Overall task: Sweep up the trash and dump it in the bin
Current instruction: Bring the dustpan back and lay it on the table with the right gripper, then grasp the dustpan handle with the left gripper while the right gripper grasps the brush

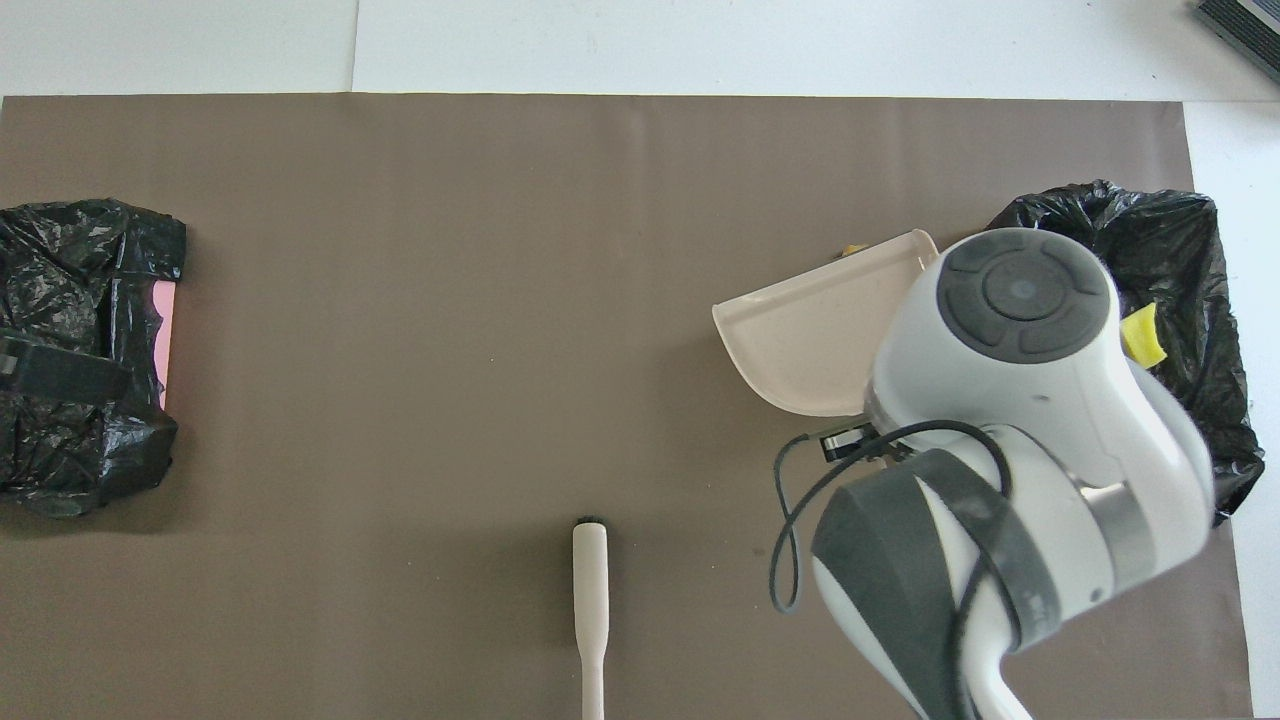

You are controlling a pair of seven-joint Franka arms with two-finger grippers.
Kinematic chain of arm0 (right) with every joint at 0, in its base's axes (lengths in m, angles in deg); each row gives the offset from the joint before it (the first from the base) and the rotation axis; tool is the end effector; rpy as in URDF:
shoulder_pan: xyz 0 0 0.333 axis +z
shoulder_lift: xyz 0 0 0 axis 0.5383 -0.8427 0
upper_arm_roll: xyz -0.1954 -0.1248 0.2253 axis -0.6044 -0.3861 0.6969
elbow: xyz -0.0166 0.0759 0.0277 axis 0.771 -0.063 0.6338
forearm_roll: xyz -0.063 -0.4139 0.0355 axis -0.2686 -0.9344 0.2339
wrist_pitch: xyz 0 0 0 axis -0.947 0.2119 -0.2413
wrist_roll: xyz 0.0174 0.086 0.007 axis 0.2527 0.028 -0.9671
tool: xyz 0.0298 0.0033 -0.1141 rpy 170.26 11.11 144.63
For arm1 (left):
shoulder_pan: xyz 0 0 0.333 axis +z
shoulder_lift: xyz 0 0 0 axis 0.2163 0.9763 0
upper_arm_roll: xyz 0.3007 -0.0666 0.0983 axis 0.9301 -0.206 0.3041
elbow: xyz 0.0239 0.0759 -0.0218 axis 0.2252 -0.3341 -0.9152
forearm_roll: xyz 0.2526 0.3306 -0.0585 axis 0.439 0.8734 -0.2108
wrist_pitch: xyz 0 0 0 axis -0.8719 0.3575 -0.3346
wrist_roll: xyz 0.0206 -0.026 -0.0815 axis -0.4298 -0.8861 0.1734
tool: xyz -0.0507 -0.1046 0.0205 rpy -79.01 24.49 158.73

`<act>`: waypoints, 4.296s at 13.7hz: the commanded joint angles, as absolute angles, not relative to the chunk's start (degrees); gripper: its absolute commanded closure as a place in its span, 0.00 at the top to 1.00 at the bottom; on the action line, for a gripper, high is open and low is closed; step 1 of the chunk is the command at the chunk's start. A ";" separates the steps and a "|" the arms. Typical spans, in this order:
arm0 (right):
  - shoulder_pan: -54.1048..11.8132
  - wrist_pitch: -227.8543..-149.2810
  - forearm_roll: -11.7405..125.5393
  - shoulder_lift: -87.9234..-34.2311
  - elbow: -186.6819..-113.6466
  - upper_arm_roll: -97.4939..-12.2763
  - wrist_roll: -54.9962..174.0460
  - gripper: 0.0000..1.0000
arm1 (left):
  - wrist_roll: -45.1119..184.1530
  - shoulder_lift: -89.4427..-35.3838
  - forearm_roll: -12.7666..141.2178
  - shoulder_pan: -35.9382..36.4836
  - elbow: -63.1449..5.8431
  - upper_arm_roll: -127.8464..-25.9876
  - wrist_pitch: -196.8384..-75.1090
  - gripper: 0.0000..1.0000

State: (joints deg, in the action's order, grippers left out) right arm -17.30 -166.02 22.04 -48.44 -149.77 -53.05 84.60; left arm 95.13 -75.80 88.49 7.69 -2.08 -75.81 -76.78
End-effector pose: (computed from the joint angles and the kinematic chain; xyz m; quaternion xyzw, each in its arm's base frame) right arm 0.5324 0.2302 0.4880 0.9924 0.0704 -0.0778 0.0647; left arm 0.5355 -0.0660 0.7013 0.9889 -0.1483 0.0000 0.0072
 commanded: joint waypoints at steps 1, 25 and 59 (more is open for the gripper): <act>-16.05 -174.99 29.09 -54.24 -147.15 -53.12 96.05 0.00 | 96.04 -76.60 88.75 8.45 -2.24 -75.65 -76.60 1.00; -3.83 -191.91 24.29 -76.60 -132.26 -52.69 109.62 1.00 | 95.86 -77.83 88.83 10.12 -3.82 -75.74 -75.46 1.00; 17.45 -201.94 42.83 -44.77 -181.60 -50.75 115.95 0.00 | 57.98 -47.51 97.36 -20.73 -17.27 -77.05 -124.43 0.99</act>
State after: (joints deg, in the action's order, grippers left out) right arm 17.88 -203.80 42.99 -44.18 -183.39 -50.47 115.85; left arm 59.31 -46.18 95.93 -19.93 -15.24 -78.04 -124.07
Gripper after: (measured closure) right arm 0.692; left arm 0.000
